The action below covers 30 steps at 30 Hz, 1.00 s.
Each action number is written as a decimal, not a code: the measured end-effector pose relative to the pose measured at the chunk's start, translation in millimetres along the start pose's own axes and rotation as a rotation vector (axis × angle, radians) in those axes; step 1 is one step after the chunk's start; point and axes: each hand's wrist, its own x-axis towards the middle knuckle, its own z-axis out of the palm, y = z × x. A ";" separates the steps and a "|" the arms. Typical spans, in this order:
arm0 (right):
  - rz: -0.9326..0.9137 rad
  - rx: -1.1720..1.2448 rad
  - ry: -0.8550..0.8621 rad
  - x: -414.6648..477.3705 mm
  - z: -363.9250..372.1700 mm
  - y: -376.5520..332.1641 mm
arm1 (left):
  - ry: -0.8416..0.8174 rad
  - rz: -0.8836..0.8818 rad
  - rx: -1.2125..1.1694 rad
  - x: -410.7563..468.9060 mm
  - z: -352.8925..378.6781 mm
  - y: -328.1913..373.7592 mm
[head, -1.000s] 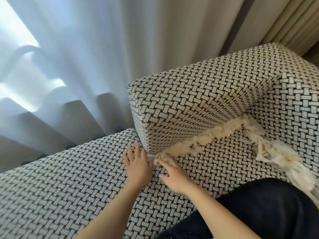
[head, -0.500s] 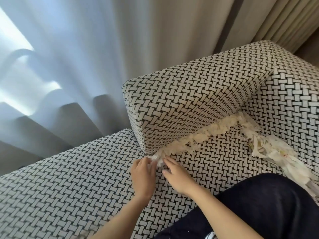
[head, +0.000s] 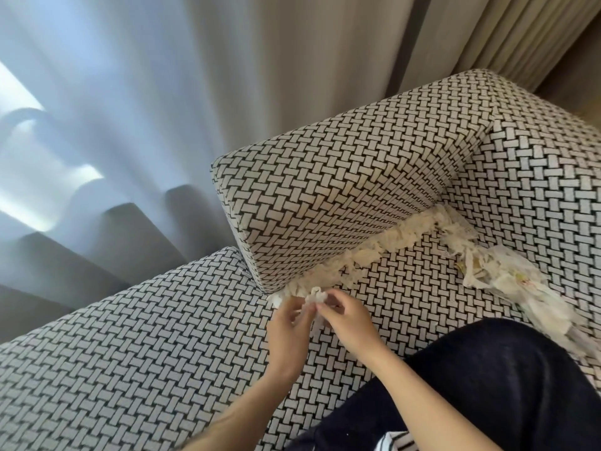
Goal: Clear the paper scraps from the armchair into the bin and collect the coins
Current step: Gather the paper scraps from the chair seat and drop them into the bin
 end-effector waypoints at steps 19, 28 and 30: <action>0.212 0.301 0.224 -2.1 -15.8 23.5 | 0.308 -0.285 0.194 17.2 -13.8 -19.5; 0.236 0.293 0.214 -1.4 -20.8 28.1 | 0.077 -0.165 0.742 33.3 2.4 -23.3; 0.238 0.274 0.222 -0.8 -22.2 29.9 | 0.076 -0.184 0.760 35.5 10.8 -22.0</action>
